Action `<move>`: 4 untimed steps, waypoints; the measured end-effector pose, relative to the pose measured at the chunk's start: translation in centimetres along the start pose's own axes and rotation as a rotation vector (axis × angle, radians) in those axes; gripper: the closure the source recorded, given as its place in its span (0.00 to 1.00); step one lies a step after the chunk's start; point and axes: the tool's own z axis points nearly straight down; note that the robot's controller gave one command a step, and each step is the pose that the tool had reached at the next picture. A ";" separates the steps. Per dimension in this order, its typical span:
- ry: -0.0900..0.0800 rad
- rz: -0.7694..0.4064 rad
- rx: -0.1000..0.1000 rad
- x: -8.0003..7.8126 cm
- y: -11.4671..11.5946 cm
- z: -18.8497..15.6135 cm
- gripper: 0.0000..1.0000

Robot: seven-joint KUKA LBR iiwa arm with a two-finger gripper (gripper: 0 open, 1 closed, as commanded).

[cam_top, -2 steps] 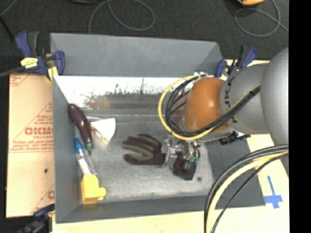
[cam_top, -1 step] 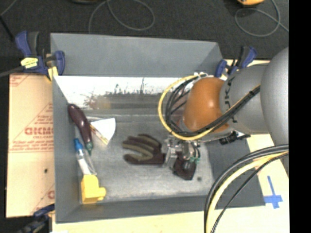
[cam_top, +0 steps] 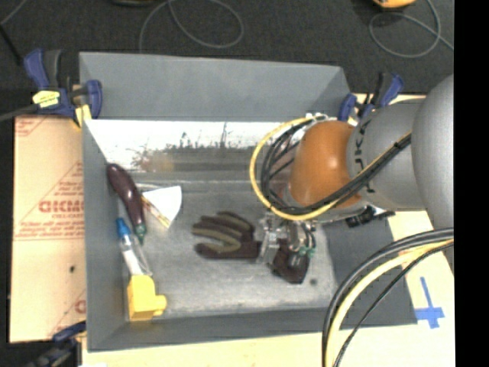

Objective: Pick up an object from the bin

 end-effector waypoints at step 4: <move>-0.001 -0.002 -0.001 -0.1 0.0 -5.7 1.00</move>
Offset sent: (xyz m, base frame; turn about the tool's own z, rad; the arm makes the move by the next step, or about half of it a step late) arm 0.0000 0.0001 0.0746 0.0000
